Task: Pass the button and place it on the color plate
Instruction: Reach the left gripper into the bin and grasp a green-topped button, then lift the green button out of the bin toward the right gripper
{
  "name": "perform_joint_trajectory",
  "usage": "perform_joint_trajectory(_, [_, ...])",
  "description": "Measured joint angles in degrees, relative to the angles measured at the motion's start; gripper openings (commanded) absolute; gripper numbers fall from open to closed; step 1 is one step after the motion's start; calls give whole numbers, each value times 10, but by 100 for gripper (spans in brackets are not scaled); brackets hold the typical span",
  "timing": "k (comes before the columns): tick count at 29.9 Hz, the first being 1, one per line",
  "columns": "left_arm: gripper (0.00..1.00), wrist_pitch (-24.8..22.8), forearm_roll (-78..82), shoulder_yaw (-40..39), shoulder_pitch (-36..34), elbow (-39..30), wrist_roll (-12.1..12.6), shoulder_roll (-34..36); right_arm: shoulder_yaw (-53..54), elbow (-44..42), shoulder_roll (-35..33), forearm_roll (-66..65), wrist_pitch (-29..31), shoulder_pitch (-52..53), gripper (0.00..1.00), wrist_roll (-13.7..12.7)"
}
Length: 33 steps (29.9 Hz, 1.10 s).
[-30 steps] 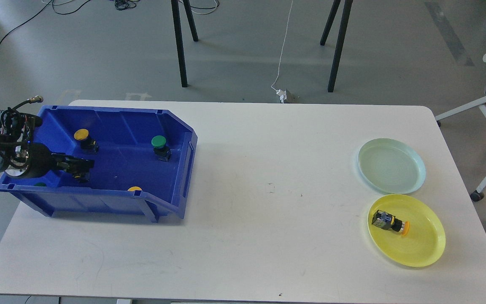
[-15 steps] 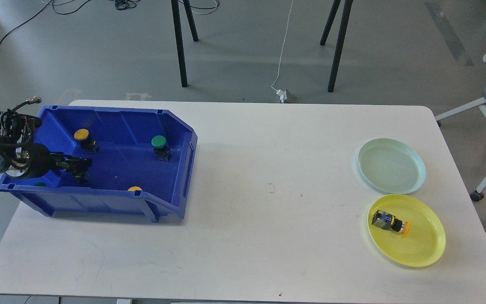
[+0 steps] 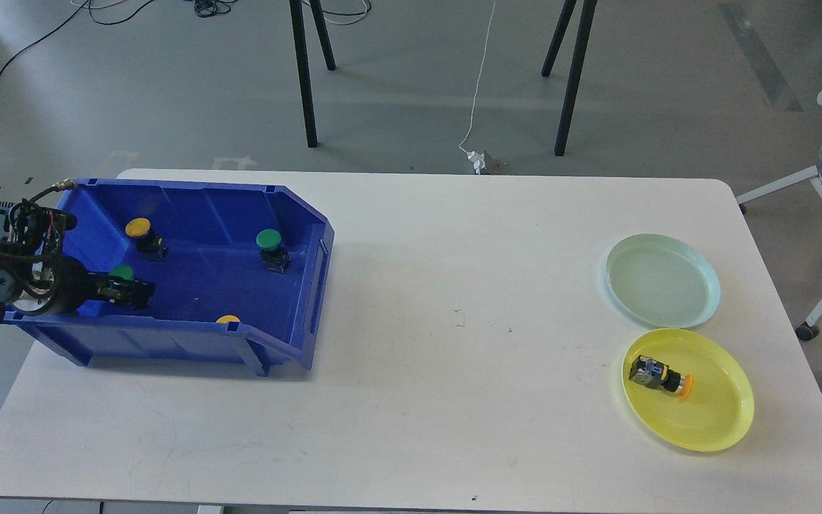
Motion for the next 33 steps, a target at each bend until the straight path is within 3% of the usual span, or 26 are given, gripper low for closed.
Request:
perform_joint_trajectory(6, [65, 13, 0, 0, 0, 19, 0, -15, 1, -1, 0, 0, 1, -3, 99, 0])
perform_joint_trajectory(11, [57, 23, 0, 1, 0, 32, 0, -22, 2, -1, 0, 0, 1, -4, 99, 0])
perform_joint_trajectory(23, [9, 25, 2, 2, 0, 33, 0, -23, 2, -1, 0, 0, 1, -5, 99, 0])
perform_joint_trajectory(29, [5, 13, 2, 1, -11, 17, 0, -18, 3, -2, 0, 0, 1, -8, 99, 0])
perform_joint_trajectory(33, [5, -19, -17, -6, -45, -55, 0, 33, 3, -3, 0, 0, 1, -8, 99, 0])
